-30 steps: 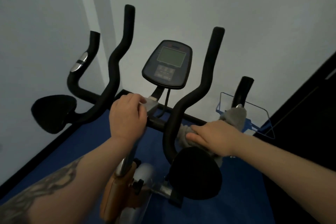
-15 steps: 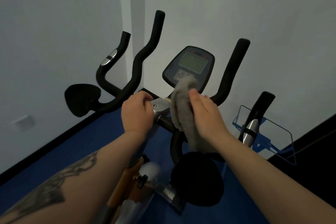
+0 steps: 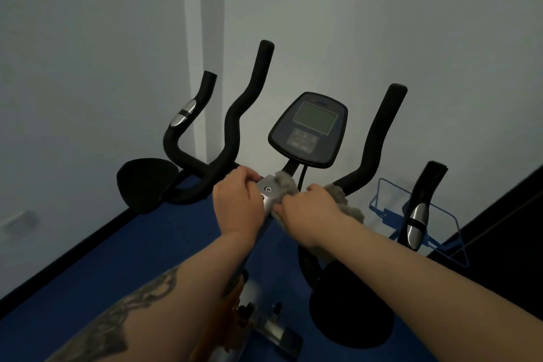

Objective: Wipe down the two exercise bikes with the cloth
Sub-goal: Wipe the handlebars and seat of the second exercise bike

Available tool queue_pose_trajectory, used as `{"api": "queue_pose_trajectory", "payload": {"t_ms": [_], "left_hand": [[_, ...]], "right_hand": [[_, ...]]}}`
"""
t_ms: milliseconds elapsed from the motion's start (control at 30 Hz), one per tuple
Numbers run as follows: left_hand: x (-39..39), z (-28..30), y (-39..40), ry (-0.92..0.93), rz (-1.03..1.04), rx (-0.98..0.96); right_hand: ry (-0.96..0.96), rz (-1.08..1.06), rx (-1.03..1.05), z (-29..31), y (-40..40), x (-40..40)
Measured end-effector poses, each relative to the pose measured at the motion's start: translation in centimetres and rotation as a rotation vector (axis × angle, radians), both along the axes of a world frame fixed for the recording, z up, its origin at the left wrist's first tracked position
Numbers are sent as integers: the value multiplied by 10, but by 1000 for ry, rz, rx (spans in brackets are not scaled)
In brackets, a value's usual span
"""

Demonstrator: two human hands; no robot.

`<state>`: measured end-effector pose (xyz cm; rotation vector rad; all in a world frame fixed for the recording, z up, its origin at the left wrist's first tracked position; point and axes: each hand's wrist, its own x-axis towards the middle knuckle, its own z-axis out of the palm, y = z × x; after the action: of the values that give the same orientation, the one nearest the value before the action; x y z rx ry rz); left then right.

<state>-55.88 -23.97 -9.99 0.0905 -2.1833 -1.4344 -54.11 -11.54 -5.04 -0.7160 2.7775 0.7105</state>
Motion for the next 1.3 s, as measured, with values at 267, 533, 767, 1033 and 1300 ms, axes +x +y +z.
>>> {"api": "queue_pose_trajectory", "payload": {"t_ms": [267,533,767,1033,1300], "left_hand": [[0,1,-4,15,-64,2],[-5,-7,-6,27,-113,-61],[-4,-7,-7,-1,-152,16],[-5,-8,-5,42,-138,-55],[-3,-5,-5,-4,-130,-77]], "right_hand": [[207,-395,-123,-18,-25,26],[-23,-338,-95,-2,-11,14],[-23,-331,191,3,-25,13],[61,-341,1,-13,-26,57],[39,-372,-87,2,-13,16]]}}
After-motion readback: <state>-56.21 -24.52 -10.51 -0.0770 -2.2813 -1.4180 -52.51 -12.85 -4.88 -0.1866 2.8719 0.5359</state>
